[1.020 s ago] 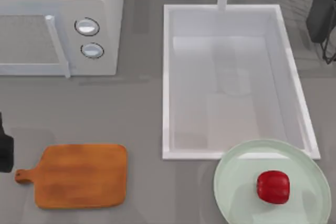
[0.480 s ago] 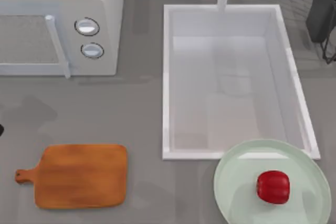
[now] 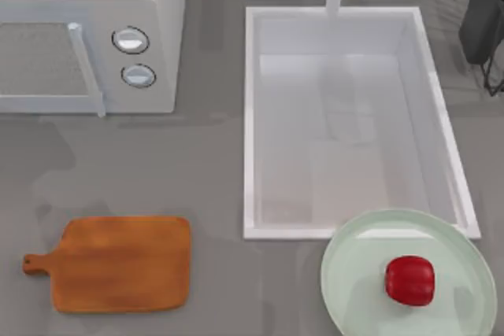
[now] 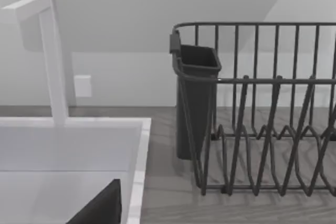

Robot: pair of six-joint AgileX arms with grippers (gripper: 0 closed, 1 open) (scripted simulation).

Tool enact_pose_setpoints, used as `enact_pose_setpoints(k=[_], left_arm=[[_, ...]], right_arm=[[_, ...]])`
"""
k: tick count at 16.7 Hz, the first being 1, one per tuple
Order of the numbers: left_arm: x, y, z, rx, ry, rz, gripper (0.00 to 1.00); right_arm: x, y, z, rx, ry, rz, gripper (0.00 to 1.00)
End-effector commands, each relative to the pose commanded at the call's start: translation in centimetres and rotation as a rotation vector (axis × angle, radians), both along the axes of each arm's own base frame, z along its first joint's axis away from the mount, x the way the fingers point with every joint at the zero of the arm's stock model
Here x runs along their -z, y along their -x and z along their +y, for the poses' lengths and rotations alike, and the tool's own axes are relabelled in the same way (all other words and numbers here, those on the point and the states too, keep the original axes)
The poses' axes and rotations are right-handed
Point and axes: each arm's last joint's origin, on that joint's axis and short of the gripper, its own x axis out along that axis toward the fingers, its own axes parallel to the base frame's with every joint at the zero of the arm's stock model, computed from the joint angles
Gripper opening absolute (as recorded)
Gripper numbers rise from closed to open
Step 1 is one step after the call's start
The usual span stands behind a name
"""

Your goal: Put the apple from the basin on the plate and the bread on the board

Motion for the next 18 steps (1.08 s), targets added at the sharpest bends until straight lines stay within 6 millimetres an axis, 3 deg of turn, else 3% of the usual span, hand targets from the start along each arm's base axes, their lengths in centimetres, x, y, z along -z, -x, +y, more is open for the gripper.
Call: enact_pose_setpoints(k=[5,8,12,18], left_arm=[[3.3,-5.0,2.6,0.191,-0.014,0.294,1.0],[4.6,-6.7,3.8,0.272,-0.002,0.396,1.0],[4.9,-7.5,4.7,0.289,0.001,0.416,1.0],[5.2,-7.3,4.5,0.292,0.0,0.418,1.0]], right_arm=[[0.0,0.0,0.0,0.0,0.0,0.0,1.0],[0.0,0.0,0.0,0.0,0.0,0.0,1.0],[0.0,0.0,0.0,0.0,0.0,0.0,1.0],[0.0,0.0,0.0,0.0,0.0,0.0,1.0]])
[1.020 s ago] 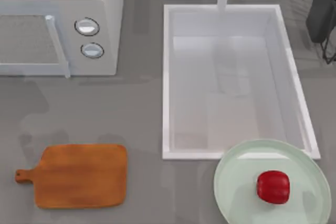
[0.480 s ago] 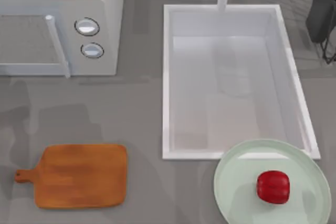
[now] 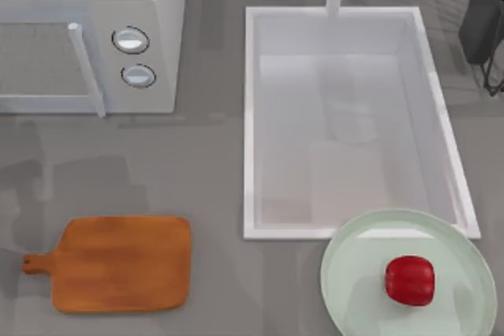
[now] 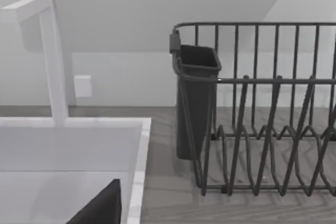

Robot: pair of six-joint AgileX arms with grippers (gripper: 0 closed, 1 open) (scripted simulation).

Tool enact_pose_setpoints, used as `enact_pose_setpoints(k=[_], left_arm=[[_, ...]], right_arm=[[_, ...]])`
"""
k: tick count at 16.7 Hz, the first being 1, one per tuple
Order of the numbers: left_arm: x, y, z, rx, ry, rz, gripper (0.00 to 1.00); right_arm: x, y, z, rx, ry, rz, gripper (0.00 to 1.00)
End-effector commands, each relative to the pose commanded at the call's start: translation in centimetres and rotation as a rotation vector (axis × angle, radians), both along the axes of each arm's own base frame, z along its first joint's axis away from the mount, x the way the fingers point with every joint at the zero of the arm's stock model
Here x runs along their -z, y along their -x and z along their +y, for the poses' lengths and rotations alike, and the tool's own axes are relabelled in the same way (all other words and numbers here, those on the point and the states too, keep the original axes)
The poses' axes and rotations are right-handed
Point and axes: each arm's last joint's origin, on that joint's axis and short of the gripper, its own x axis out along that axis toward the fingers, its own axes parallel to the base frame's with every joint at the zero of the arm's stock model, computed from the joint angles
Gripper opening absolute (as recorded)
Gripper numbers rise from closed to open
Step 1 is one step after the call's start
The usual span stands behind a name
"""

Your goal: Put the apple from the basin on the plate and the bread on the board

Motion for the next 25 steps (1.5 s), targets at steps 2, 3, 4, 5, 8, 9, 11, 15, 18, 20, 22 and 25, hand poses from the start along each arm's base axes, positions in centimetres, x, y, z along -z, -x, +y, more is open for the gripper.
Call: enact_pose_setpoints(k=[2,3,4,5,8,9,11,15,18,20,22,25], left_arm=[[0.5,0.7,-0.4,-0.001,0.001,0.002,1.0],[0.9,1.3,-0.6,0.0,0.001,0.002,1.0],[1.4,1.9,-0.9,-0.001,0.002,0.006,1.0],[1.9,2.4,-1.1,-0.001,0.002,0.008,1.0],[3.7,2.7,-1.5,0.0,-0.004,-0.003,1.0],[4.3,2.6,-1.4,-0.001,-0.004,-0.004,1.0],[5.5,2.0,-1.1,0.0,0.0,0.005,1.0],[6.6,0.1,0.0,0.0,0.0,0.006,1.0],[6.8,-0.2,0.2,-0.004,0.0,-0.001,1.0],[6.8,-0.2,0.2,-0.004,0.0,-0.001,1.0],[6.8,-0.2,0.2,-0.004,0.0,-0.001,0.92],[6.8,-0.2,0.2,-0.004,0.0,-0.001,0.7]], right_arm=[[0.0,0.0,0.0,0.0,0.0,0.0,1.0],[0.0,0.0,0.0,0.0,0.0,0.0,1.0],[0.0,0.0,0.0,0.0,0.0,0.0,1.0],[0.0,0.0,0.0,0.0,0.0,0.0,1.0],[0.0,0.0,0.0,0.0,0.0,0.0,1.0],[0.0,0.0,0.0,0.0,0.0,0.0,1.0],[0.0,0.0,0.0,0.0,0.0,0.0,1.0],[0.0,0.0,0.0,0.0,0.0,0.0,1.0],[0.0,0.0,0.0,0.0,0.0,0.0,1.0],[0.0,0.0,0.0,0.0,0.0,0.0,1.0],[0.0,0.0,0.0,0.0,0.0,0.0,1.0],[0.0,0.0,0.0,0.0,0.0,0.0,1.0]])
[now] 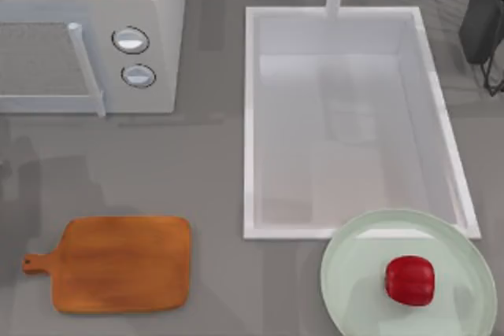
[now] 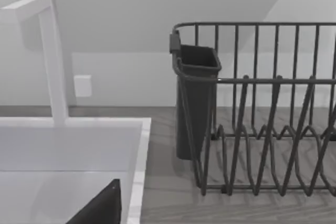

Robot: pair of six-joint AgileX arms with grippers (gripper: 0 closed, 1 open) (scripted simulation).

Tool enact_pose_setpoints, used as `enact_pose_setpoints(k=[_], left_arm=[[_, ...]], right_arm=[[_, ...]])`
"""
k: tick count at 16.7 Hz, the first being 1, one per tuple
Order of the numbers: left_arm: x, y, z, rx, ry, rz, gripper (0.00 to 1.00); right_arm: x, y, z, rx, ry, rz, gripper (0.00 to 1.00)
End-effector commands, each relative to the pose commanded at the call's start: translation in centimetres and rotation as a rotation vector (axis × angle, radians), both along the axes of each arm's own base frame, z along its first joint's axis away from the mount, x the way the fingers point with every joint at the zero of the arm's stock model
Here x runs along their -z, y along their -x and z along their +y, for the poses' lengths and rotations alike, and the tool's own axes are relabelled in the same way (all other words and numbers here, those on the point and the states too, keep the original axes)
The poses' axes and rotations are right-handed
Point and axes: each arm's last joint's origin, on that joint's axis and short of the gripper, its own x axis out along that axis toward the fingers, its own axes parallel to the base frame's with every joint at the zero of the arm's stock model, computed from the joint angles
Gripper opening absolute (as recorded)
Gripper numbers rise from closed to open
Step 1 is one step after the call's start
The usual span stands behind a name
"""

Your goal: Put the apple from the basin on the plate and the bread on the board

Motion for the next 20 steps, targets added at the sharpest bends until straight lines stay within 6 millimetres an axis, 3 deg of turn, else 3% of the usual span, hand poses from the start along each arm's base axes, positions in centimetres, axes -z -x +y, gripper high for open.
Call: enact_pose_setpoints(k=[9,17,18,20], left_arm=[[0.0,0.0,0.0,0.0,0.0,0.0,0.02],[0.0,0.0,0.0,0.0,0.0,0.0,0.0],[-1.2,0.3,-0.2,-0.011,0.002,-0.001,0.0],[-1.1,0.4,-0.1,-0.012,0.007,0.014,0.0]], right_arm=[[0.0,0.0,0.0,0.0,0.0,0.0,1.0],[0.0,0.0,0.0,0.0,0.0,0.0,1.0],[0.0,0.0,0.0,0.0,0.0,0.0,1.0],[0.0,0.0,0.0,0.0,0.0,0.0,1.0]])
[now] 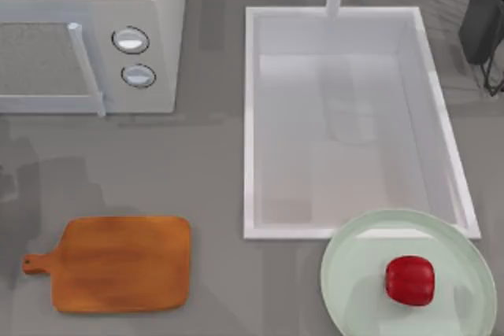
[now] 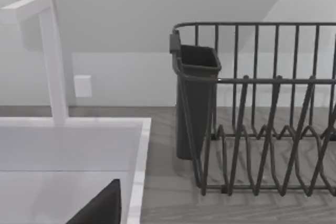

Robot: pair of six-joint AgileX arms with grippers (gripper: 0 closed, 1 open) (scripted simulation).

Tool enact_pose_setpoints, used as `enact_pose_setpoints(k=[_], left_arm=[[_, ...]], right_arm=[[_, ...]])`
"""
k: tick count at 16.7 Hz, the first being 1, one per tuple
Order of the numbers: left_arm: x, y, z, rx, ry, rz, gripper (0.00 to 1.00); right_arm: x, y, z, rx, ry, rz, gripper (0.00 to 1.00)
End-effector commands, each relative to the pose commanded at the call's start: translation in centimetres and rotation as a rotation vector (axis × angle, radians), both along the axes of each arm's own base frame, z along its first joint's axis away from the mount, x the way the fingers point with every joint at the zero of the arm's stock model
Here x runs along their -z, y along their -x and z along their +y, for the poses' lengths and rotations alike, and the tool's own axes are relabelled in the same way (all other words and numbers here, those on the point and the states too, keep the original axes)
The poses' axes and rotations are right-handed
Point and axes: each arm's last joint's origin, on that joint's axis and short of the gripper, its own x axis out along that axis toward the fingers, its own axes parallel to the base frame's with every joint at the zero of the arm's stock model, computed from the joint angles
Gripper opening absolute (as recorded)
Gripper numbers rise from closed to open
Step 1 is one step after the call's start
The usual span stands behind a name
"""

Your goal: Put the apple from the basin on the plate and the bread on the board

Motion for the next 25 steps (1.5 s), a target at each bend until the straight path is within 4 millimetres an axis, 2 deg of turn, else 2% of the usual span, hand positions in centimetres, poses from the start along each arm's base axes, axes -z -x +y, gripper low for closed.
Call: enact_pose_setpoints(k=[3,6,13,15,21,25], left_arm=[[-0.2,0.7,0.3,0.001,0.025,0.068,0.0],[-1.5,1.1,0.4,0.01,0.049,0.118,0.0],[-8.6,0.0,0.1,0.008,0.009,0.022,0.0],[-9.9,-0.2,-0.1,0.002,-0.003,-0.012,0.0],[-9.7,-0.1,0.0,-0.007,-0.004,-0.002,0.0],[-8.5,0.2,-1.8,-0.093,-0.012,0.054,0.0]], right_arm=[[0.0,0.0,0.0,0.0,0.0,0.0,1.0],[0.0,0.0,0.0,0.0,0.0,0.0,1.0],[0.0,0.0,0.0,0.0,0.0,0.0,1.0],[0.0,0.0,0.0,0.0,0.0,0.0,1.0],[0.0,0.0,0.0,0.0,0.0,0.0,1.0],[0.0,0.0,0.0,0.0,0.0,0.0,1.0]])
